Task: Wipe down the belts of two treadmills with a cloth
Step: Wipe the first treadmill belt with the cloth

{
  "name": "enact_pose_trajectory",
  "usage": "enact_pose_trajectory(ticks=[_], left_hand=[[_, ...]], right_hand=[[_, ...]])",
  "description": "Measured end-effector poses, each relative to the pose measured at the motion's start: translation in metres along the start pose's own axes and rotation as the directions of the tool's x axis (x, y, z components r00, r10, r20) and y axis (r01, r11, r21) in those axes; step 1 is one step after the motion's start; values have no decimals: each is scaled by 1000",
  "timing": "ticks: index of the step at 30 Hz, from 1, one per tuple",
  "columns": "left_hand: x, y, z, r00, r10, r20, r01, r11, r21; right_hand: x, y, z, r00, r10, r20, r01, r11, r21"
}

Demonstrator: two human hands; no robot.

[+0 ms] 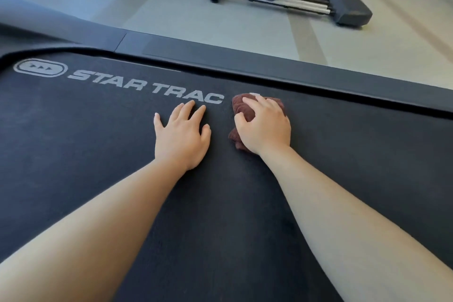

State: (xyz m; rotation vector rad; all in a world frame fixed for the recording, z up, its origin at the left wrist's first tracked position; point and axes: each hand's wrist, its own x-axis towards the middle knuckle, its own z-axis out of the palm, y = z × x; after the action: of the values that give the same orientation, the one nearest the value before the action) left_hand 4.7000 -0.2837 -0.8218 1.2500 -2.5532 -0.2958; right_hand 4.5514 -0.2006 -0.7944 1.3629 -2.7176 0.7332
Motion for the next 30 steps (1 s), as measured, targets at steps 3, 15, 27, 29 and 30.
enact_pose_trajectory(ticks=[3, 15, 27, 29, 30], left_hand=[[1, -1, 3, 1000, 0, -17, 0, 1000, 17], [2, 0, -4, 998, -44, 36, 43, 999, 5], [-65, 28, -14, 997, 42, 62, -39, 998, -41], [-89, 31, -15, 994, 87, 72, -85, 996, -29], [-98, 32, -16, 992, 107, 72, -105, 994, -26]], right_hand=[[44, 0, 8, 999, -24, 39, 24, 1000, -5], [-22, 16, -14, 996, -26, 91, 26, 1000, 7], [-241, 27, -74, 994, -9, 113, 17, 997, -69], [-260, 29, -77, 997, -39, 61, 44, 995, -84], [-261, 30, -77, 998, -47, 45, 50, 996, -70]])
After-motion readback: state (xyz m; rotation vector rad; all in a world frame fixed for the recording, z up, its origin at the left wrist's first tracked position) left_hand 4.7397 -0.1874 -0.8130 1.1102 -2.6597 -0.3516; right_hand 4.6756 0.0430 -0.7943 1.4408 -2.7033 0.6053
